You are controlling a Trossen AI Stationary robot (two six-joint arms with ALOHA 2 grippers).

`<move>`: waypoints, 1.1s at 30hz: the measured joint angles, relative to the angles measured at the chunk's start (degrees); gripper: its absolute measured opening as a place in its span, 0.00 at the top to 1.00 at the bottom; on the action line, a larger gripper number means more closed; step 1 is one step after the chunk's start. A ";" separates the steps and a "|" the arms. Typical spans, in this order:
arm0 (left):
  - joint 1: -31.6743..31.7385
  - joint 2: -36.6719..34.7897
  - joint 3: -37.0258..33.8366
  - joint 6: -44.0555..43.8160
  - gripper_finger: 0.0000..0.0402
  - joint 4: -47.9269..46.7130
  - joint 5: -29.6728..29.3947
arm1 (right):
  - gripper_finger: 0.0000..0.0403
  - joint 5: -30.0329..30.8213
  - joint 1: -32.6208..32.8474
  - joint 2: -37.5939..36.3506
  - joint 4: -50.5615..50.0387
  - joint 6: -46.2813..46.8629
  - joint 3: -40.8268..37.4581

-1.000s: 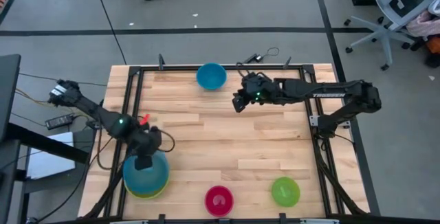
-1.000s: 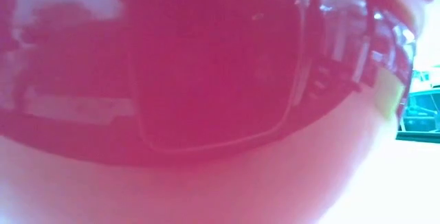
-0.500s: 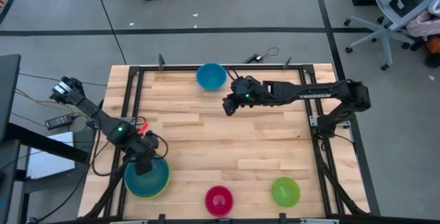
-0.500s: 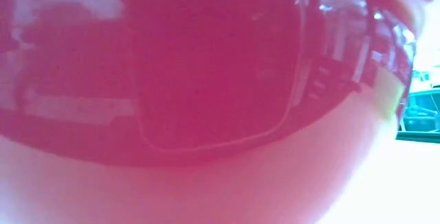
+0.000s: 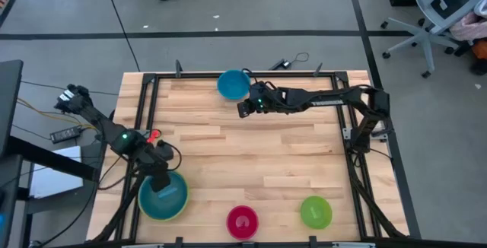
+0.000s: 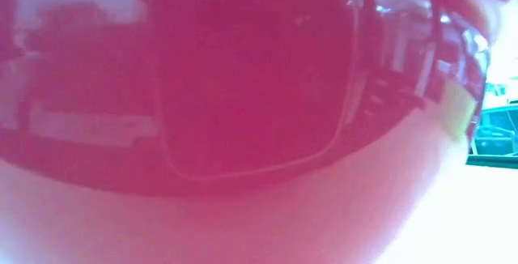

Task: Nest bowls inside each other
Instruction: Stack the right blue bowl on top of the green bowl, then stack the small blue bowl on top of the big blue bowl

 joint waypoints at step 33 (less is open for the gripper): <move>28.53 0.02 7.18 22.91 0.28 3.45 -19.11 | 0.65 -4.52 -13.64 18.69 -23.11 7.23 21.60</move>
